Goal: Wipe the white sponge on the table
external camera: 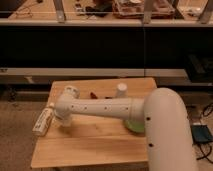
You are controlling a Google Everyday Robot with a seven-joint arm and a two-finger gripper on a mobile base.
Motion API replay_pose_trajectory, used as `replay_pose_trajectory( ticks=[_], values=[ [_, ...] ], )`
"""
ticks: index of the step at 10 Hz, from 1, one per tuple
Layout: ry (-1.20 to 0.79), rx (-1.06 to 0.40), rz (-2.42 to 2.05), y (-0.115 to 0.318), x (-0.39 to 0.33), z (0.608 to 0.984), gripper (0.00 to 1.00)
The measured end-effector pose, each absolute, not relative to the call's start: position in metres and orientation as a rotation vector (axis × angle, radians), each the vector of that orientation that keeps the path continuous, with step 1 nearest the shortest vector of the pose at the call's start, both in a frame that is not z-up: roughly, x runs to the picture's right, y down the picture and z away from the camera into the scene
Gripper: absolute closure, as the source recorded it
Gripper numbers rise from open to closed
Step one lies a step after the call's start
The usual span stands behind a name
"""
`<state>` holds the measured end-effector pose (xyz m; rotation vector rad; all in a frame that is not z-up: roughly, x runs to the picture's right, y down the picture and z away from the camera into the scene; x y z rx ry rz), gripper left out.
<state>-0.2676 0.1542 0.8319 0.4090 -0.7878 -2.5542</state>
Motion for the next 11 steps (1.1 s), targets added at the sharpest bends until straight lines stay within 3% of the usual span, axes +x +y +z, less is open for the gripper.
replay_pose_trajectory(
  ticks=[5, 11],
  values=[
    [-0.848, 0.376, -2.562, 0.149, -0.295, 0.858, 0.57],
    [-0.904, 0.273, -2.455, 0.129, -0.278, 0.913, 0.57]
  ],
)
